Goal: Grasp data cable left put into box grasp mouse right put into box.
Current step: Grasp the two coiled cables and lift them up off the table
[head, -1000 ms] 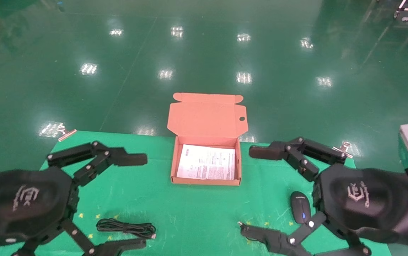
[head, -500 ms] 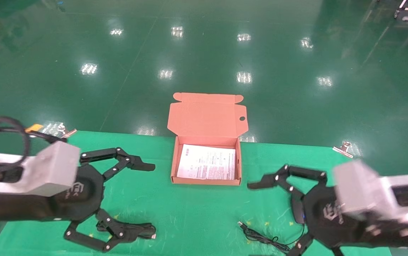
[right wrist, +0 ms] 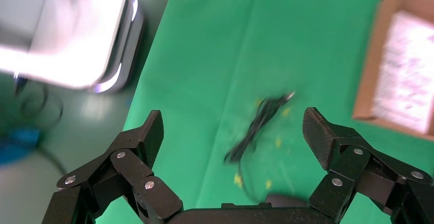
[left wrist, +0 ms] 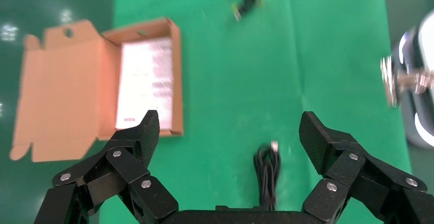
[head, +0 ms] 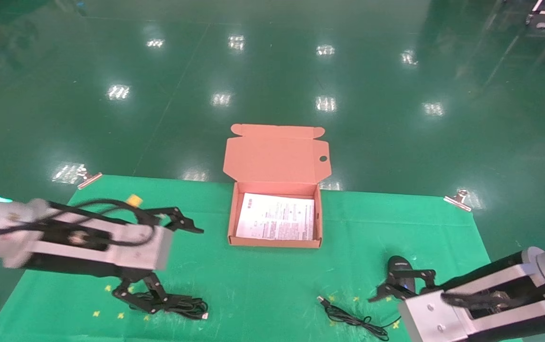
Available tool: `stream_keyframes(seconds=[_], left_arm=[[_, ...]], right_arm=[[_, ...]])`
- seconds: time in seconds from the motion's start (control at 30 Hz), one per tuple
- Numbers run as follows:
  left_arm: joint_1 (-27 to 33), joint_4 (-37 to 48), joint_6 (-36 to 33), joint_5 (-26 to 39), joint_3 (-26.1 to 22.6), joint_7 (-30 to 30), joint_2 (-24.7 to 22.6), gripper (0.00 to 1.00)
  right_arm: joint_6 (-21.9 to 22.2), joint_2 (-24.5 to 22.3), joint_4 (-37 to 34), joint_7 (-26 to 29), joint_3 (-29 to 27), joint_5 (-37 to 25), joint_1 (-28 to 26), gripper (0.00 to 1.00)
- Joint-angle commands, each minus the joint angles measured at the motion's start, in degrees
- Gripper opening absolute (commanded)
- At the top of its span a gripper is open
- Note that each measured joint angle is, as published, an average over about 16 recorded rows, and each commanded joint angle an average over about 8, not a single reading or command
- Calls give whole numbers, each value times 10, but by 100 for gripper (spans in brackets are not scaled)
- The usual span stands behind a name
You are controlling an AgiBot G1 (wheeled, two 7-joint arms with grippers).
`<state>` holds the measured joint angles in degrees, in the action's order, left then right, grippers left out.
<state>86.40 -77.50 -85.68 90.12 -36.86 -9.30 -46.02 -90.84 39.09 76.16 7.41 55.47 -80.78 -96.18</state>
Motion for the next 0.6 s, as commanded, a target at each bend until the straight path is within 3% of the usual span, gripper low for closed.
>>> stream_keyframes(seconds=[0.03,0.27,0.6], left_arm=[[9,-1,2,35,-17,10,-12,100],[-5,-2,36,139,-63,17,-48,100],[-41,-1,104,277,-108,-13,-99,100]], right_arm=[[0,7,1,-5,44,-26,-25,100],[20,29,-4,9,115,-84,-48,100],[89,53,-45,39,135,-128,-10,100]])
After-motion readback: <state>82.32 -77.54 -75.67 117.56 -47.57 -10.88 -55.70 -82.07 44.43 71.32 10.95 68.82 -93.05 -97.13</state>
